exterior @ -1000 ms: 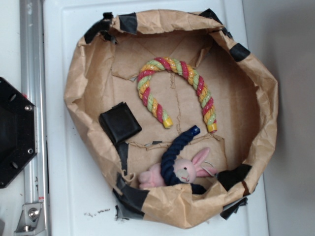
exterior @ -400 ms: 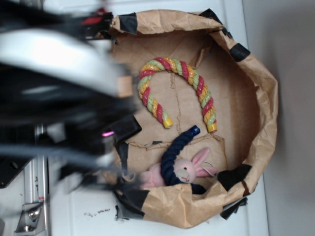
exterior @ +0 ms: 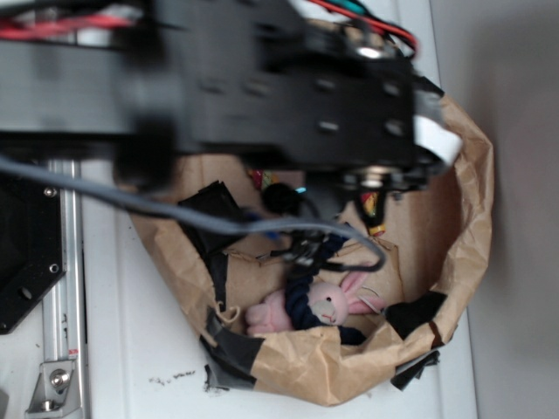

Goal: Grab the multicolored rope.

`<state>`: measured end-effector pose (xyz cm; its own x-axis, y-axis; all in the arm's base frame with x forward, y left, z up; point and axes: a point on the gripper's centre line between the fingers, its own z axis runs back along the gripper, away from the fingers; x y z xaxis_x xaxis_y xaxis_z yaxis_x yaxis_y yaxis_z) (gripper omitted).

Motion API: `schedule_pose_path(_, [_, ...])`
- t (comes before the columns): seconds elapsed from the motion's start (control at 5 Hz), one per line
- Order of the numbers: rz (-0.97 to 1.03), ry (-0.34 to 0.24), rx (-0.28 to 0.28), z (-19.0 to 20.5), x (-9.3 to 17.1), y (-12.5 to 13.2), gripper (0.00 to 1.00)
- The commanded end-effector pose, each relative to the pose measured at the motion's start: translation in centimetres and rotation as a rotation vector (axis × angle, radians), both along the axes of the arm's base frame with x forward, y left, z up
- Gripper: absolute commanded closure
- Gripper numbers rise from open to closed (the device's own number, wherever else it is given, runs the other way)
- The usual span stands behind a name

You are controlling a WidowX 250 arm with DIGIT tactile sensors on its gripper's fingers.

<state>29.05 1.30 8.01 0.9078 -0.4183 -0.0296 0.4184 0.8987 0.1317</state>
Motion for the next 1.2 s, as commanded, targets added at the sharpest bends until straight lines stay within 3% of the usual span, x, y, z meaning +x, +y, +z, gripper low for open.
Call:
schedule_pose_path(0.0, [-0.227, 0.003, -0.019, -3.8, 2.6, -2.1, 0.00])
schedule_pose_path(0.2, [-0.314, 0.033, -0.022, -5.1, 4.2, -2.6, 0.00])
schedule_pose_path(0.4, [-0.339, 0.097, 0.012, -7.4, 4.2, -3.3, 1.00])
schedule_pose_path(0.6, [-0.341, 0.099, 0.012, -7.3, 3.4, -3.5, 1.00])
schedule_pose_path(0.8, [-0.286, 0.111, -0.035, -7.1, 3.0, -3.1, 1.00])
schedule_pose_path(1.0, [-0.189, 0.066, 0.090, -4.5, 1.9, -2.4, 1.00])
